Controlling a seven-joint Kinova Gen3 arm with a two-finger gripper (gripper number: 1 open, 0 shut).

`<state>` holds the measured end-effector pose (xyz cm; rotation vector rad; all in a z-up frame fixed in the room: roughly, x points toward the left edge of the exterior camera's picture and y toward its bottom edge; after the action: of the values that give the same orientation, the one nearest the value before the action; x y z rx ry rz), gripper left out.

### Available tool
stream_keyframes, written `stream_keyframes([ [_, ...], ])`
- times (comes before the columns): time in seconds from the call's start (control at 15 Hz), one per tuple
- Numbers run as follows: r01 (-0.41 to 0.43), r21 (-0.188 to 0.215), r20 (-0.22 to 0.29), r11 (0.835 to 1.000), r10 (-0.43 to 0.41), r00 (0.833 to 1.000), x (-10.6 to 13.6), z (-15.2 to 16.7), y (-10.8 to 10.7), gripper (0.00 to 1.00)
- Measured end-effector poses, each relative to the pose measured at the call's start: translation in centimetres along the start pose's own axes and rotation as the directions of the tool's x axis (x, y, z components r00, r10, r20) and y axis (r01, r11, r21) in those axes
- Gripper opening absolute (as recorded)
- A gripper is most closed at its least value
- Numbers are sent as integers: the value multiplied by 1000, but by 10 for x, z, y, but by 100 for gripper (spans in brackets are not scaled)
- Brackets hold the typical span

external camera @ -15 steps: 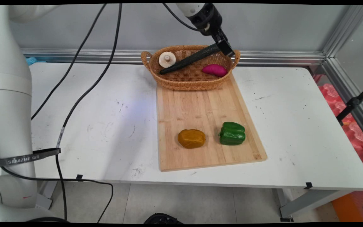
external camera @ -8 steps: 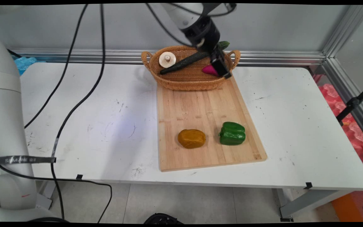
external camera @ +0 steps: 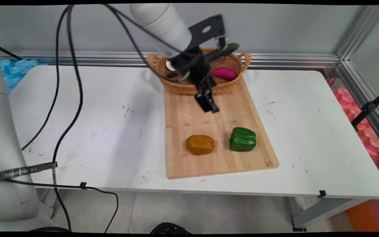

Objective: Pick up the potato from the cutting board

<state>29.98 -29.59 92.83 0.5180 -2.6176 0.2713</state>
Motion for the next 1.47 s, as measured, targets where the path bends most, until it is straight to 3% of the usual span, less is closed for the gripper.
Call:
stream_keyframes([
  [0.27, -21, -12, 38, 1000, 22, 999, -20, 7, 29, 100],
  [0.73, -17, -18, 77, 1000, 18, 997, -45, 32, 56, 100],
  [1.47, 85, 0, 93, 996, -85, 992, -80, 80, 67, 100],
])
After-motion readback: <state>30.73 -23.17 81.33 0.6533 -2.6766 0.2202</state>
